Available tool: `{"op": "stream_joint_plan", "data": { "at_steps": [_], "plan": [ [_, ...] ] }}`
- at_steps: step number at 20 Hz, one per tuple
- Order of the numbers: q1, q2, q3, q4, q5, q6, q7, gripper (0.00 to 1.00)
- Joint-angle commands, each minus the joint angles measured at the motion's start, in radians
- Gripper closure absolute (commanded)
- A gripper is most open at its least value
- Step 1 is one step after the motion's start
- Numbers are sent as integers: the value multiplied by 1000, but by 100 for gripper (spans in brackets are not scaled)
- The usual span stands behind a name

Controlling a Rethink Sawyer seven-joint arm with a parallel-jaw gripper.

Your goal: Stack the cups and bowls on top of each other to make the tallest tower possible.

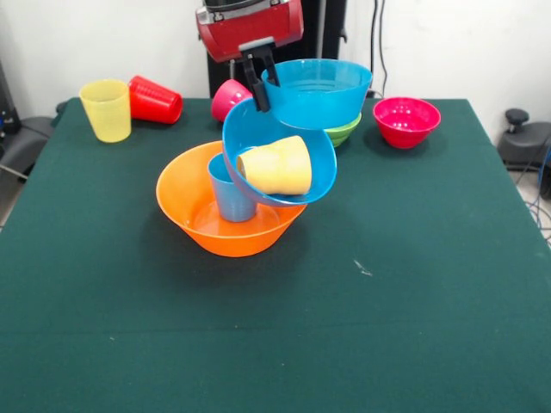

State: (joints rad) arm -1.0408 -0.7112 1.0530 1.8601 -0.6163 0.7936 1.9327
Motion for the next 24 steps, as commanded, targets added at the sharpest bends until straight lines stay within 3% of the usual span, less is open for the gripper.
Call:
{"op": "stream_joint_plan", "data": {
  "at_steps": [1, 14, 24],
  "plan": [
    [27, 39, -4, -22, -48, 90, -306, 100],
    [15, 74, 0, -48, -53, 111, -351, 100],
    [-20, 50, -3, -29, -73, 120, -361, 100]
  ]
}}
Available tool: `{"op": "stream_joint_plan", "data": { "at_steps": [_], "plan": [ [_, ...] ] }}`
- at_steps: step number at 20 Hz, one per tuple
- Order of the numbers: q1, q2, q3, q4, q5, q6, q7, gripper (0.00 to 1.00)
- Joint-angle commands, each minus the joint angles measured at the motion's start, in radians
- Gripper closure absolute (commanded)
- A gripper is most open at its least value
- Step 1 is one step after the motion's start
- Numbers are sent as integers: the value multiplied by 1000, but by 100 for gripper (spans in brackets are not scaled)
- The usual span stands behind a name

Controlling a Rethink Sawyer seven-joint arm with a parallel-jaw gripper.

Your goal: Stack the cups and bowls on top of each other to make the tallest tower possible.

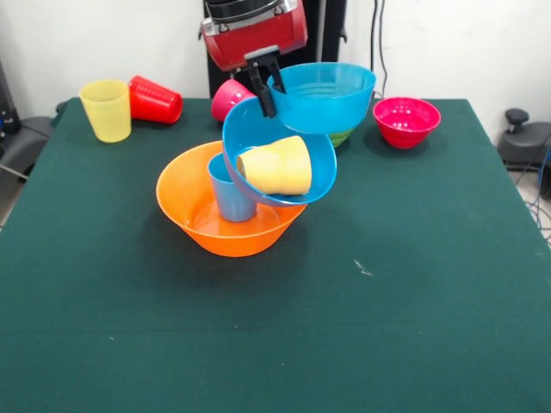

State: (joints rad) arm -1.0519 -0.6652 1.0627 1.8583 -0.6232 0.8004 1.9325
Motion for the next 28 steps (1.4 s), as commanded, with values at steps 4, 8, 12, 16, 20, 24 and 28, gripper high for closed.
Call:
{"op": "stream_joint_plan", "data": {
  "at_steps": [4, 8, 12, 16, 20, 24, 28],
  "plan": [
    [-16, -21, -19, -28, -72, 132, -362, 100],
    [-23, -47, -23, -27, -77, 148, -363, 100],
    [-27, -60, -24, -24, -82, 153, -364, 100],
    [-30, -70, -22, -24, -76, 161, -367, 100],
    [-36, -87, -17, -8, -68, 159, -358, 100],
    [-15, -111, -53, -8, -79, 177, -312, 100],
    [7, -84, -79, -16, -104, 156, -292, 100]
  ]
}}
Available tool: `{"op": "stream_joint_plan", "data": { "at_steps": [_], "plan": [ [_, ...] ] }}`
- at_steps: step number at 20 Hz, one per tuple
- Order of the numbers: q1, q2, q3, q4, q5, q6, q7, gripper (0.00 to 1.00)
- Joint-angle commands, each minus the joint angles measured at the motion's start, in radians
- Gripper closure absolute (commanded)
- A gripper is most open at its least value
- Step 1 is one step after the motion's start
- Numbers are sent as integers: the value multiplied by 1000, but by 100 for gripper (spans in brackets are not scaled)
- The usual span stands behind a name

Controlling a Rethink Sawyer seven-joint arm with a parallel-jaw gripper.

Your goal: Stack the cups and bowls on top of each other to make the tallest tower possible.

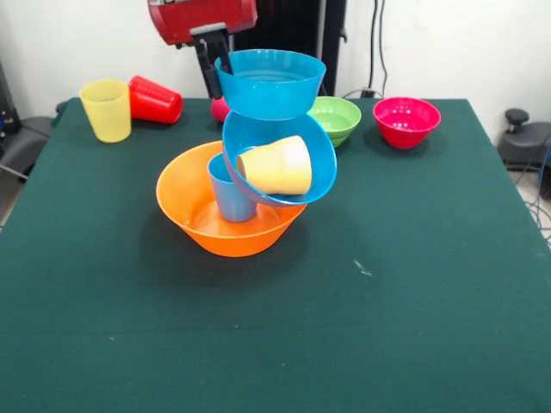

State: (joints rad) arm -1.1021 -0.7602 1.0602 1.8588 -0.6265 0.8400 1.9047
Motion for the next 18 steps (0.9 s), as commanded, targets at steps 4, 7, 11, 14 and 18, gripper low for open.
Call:
{"op": "stream_joint_plan", "data": {
  "at_steps": [4, 7, 11, 14, 18],
  "plan": [
    [79, 45, -104, -33, -126, 103, -258, 100],
    [97, 63, -128, -48, -148, 91, -247, 100],
    [109, 88, -143, -67, -158, 82, -246, 100],
    [113, 100, -151, -71, -165, 72, -242, 100],
    [112, 104, -148, -72, -157, 72, -247, 100]
  ]
}}
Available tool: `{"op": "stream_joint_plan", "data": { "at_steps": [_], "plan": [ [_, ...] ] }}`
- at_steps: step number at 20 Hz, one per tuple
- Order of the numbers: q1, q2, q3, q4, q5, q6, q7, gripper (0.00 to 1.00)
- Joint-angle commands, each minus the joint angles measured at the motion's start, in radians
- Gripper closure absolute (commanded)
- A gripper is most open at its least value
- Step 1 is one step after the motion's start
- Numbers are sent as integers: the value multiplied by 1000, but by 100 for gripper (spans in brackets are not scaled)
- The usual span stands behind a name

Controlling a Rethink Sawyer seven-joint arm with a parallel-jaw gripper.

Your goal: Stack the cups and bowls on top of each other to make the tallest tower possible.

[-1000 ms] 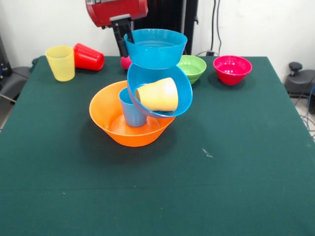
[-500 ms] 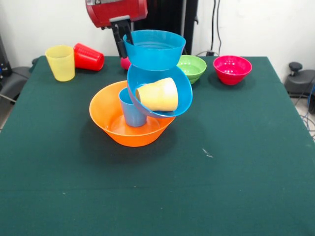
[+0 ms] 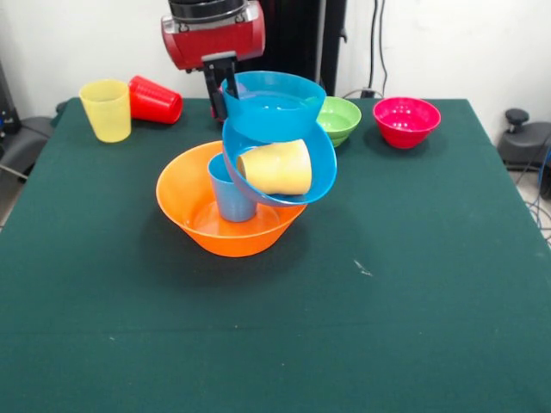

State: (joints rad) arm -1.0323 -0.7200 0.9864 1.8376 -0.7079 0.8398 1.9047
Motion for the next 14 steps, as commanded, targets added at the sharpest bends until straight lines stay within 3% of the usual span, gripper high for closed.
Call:
{"op": "stream_joint_plan", "data": {
  "at_steps": [1, 14],
  "plan": [
    [42, 63, -73, -51, -75, 74, -247, 100],
    [47, 72, -82, -50, -80, 69, -232, 100]
  ]
}}
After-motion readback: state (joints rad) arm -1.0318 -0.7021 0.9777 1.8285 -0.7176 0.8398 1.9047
